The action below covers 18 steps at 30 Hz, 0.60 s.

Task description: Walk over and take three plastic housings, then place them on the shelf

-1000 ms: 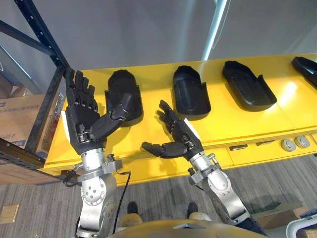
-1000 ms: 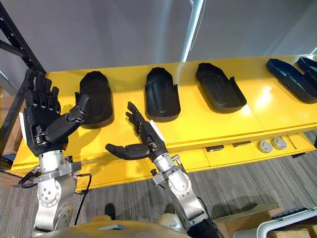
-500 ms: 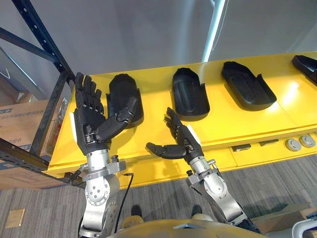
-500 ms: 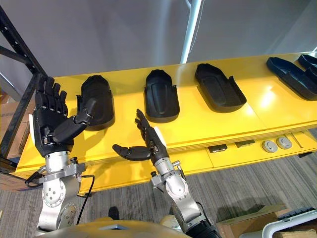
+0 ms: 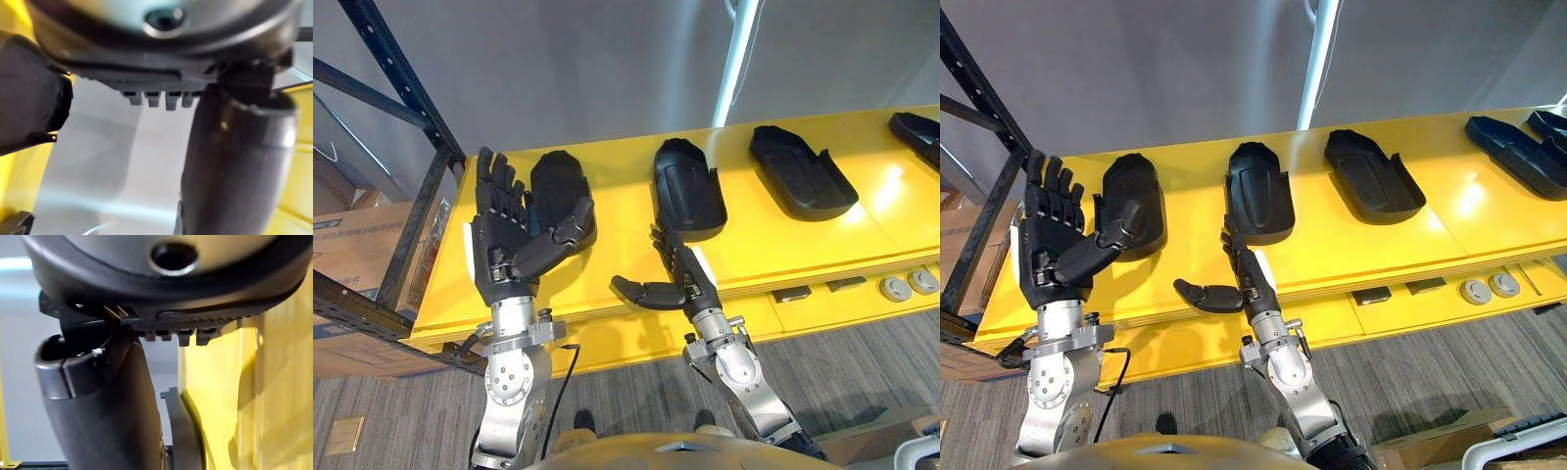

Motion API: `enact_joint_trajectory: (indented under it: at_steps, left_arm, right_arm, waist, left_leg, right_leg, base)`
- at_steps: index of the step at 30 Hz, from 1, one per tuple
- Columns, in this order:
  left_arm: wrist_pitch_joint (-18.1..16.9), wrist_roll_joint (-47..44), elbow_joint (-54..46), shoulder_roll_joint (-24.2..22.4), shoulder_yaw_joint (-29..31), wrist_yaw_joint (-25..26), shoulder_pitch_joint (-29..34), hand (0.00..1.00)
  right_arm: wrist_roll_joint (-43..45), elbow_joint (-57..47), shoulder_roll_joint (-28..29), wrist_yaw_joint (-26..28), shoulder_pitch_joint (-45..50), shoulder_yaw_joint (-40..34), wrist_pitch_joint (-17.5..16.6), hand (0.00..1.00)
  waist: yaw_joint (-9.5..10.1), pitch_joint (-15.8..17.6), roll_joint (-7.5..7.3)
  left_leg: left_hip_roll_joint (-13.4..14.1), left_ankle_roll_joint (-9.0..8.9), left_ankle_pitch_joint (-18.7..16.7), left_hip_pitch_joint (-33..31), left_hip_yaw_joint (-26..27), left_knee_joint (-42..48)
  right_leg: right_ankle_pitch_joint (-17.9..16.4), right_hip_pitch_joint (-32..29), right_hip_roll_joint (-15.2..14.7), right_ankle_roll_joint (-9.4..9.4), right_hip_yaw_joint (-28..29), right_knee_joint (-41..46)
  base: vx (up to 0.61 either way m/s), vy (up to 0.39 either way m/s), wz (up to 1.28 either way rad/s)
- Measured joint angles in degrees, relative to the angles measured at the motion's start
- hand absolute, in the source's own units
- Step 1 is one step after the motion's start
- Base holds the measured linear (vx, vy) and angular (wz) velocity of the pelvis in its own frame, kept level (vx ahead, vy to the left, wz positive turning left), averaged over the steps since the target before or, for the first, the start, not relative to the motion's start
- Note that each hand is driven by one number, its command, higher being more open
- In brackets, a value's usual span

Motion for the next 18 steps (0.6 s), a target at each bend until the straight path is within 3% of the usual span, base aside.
enact_joint_trajectory:
  at_steps: [18]
  left_arm:
    - [0.1,0.0,0.3,0.0,-0.2,-0.8,0.0,1.00]
  right_arm:
    - [-2.3,0.4,0.2,-4.9,0.0,-0.7,0.0,1.00]
  waist:
    - [-0.02,0.0,0.01]
  left_leg:
    - [0.0,-0.01,0.1,0.0,-0.1,0.0]
  right_leg:
    - [0.0,0.0,0.0,-0.13,0.0,0.1]
  base:
    - [0.00,0.000,0.00]
